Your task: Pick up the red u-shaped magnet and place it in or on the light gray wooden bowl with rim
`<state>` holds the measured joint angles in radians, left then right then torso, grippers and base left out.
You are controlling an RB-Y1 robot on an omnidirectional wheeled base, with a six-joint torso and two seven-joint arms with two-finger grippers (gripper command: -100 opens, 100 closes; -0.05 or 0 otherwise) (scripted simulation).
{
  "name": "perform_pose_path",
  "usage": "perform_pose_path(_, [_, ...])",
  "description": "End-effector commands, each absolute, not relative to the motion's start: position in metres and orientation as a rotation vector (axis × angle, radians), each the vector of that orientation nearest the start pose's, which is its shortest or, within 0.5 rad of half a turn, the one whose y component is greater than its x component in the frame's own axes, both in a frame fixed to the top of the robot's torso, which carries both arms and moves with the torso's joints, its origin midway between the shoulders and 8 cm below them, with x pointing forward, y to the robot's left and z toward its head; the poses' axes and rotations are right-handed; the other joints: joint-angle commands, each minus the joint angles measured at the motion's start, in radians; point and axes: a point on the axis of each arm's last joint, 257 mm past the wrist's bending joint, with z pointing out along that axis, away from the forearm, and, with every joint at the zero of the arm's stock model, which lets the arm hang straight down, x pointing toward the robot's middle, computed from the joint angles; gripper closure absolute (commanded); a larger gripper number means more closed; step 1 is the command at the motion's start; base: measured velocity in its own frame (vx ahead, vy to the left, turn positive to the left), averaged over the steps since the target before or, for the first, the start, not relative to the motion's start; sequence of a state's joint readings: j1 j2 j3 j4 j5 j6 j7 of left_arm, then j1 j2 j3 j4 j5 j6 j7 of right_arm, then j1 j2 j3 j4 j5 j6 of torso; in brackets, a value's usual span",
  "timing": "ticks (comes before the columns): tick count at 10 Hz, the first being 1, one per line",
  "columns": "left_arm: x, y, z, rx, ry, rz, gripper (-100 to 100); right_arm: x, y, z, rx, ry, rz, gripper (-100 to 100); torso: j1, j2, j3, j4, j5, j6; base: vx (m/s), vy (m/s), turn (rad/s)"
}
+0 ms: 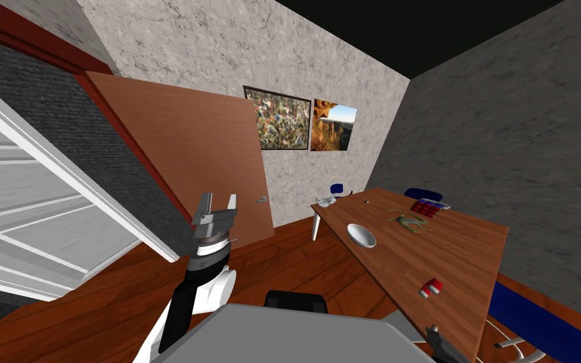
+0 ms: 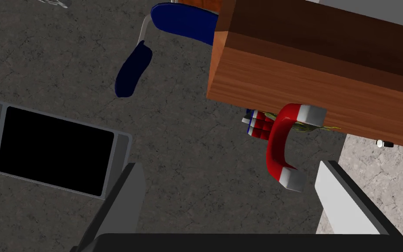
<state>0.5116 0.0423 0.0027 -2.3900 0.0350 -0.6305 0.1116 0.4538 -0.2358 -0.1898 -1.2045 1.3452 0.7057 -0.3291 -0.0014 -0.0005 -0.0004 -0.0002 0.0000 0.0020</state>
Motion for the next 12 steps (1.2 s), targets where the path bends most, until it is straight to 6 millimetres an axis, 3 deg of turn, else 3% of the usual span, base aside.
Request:
perform_pose_path(1, [0.293, 0.269, 0.089, -0.492, 0.446, -1.478, 0, 0.113, -0.624, -0.456, 0.976, 1.857, -1.075, -100, 0.0, 0.0, 0.0, 0.0, 0.0, 0.0, 0.038, 0.002, 0.159])
perform_pose_path(5, [0.293, 0.269, 0.089, -0.493, 0.446, -1.478, 0, 0.091, -0.635, -0.46, 0.947, 1.881, -1.174, -100, -0.001, -0.002, -0.001, 0.0, 0.0, 0.0, 0.048, -0.009, 0.085])
perform_pose_path(6, [0.293, 0.269, 0.089, -0.493, 0.446, -1.478, 0, 0.09, -0.644, -0.45, 0.915, 1.858, -1.231, -100, 0.0, 0.0, 0.0, 0.0, 0.0, 0.0, 0.035, -0.002, 0.121])
perform_pose_path(9, [0.293, 0.269, 0.089, -0.493, 0.446, -1.478, 0, 0.069, -0.652, -0.453, 0.887, 1.882, -1.317, -100, 0.0, -0.002, -0.001, 0.0, 0.0, -0.001, 0.051, -0.008, 0.102])
perform_pose_path(10, [0.293, 0.269, 0.089, -0.493, 0.446, -1.478, 0, 0.073, -0.66, -0.443, 0.858, 1.856, -1.358, -100, 0.0, -0.002, -0.001, 0.0, 0.0, 0.0, 0.066, -0.019, 0.085])
perform_pose_path(11, [0.293, 0.269, 0.089, -0.493, 0.446, -1.478, 0, 0.063, -0.66, -0.448, 0.858, 1.876, -1.373, -100, -0.001, -0.002, -0.001, 0.0, 0.0, 0.0, 0.051, -0.022, 0.073])
perform_pose_path(12, [0.293, 0.269, 0.089, -0.492, 0.446, -1.478, 0, 0.062, -0.666, -0.442, 0.831, 1.862, -1.417, -100, -0.001, -0.002, -0.001, 0.0, 0.0, 0.0, 0.055, -0.028, 0.104])
